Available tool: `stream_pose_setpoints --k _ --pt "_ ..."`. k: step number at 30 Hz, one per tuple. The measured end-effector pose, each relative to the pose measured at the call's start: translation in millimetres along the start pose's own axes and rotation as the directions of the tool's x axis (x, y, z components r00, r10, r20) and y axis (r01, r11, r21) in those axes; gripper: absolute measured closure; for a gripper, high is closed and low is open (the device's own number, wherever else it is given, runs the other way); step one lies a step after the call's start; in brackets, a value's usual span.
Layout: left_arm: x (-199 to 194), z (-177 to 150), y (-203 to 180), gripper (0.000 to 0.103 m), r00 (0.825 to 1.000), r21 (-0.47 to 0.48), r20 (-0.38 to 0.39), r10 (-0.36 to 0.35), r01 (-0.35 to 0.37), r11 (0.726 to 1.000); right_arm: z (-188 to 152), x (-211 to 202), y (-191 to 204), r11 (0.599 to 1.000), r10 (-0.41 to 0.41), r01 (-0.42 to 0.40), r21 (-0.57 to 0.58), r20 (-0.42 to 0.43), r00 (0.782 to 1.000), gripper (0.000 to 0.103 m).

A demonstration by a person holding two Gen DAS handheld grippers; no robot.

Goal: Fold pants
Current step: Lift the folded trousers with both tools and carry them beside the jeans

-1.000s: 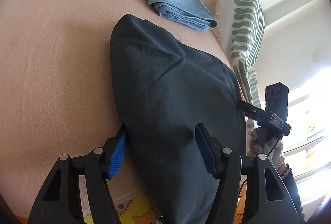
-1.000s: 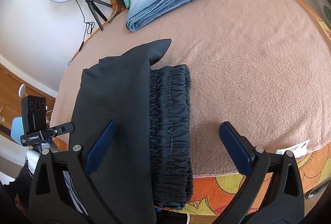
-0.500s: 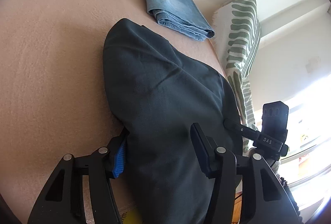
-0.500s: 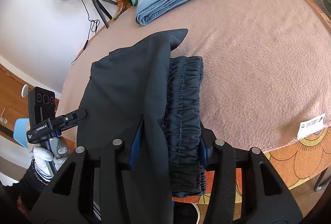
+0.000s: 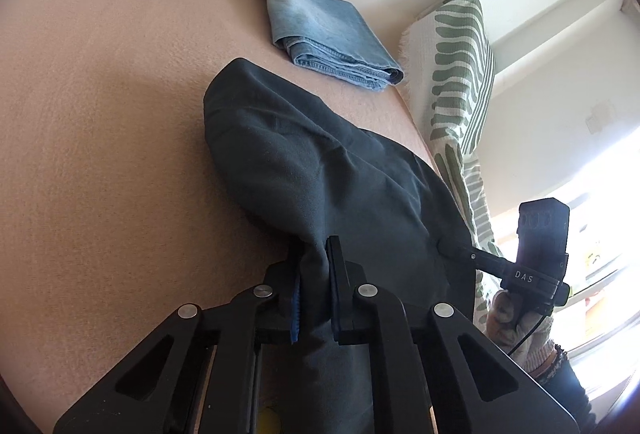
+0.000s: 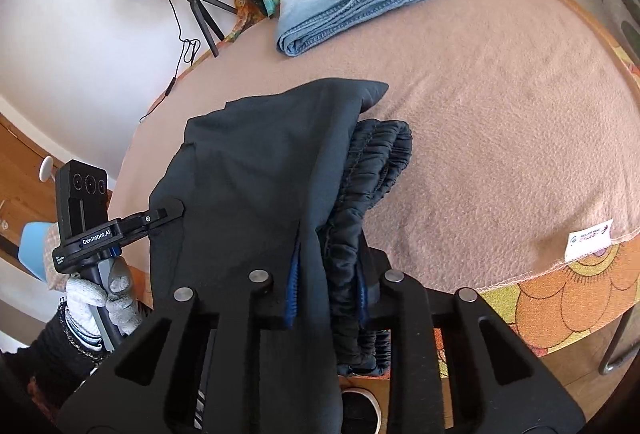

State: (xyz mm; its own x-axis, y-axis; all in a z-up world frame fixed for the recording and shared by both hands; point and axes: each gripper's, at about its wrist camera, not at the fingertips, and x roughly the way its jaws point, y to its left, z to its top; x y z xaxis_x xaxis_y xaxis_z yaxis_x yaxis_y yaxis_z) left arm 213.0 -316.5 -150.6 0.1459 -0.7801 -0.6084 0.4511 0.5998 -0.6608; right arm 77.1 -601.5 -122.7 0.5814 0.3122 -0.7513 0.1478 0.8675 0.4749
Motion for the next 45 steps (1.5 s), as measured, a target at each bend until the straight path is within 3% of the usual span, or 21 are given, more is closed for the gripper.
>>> stream_pose_setpoints --k 5,11,19,26,36,45 --pt "-9 4 -8 0.098 0.999 0.045 0.024 -0.021 0.019 0.999 6 -16 34 0.989 -0.097 0.101 -0.112 0.039 0.995 0.085" --pt "-20 15 -23 0.098 0.998 0.120 0.052 -0.038 0.031 0.992 21 -34 67 0.971 -0.141 0.160 -0.180 0.114 0.983 0.086" --pt "-30 67 -50 0.098 0.993 0.204 0.096 -0.066 0.046 0.978 73 -59 92 0.948 -0.164 0.217 -0.231 0.229 0.959 0.086" --pt "-15 133 -71 0.098 0.988 0.279 0.143 -0.050 0.009 0.960 136 -52 80 0.939 -0.184 0.258 -0.227 0.303 0.935 0.086" --pt "40 228 -87 0.098 0.983 0.328 0.183 -0.022 -0.040 0.944 236 -15 45 0.934 -0.230 0.308 -0.183 0.354 0.907 0.086" --pt "76 275 -74 0.100 0.974 0.337 0.225 0.013 -0.091 0.937 296 49 21 0.915 -0.254 0.336 -0.224 0.326 0.910 0.086"
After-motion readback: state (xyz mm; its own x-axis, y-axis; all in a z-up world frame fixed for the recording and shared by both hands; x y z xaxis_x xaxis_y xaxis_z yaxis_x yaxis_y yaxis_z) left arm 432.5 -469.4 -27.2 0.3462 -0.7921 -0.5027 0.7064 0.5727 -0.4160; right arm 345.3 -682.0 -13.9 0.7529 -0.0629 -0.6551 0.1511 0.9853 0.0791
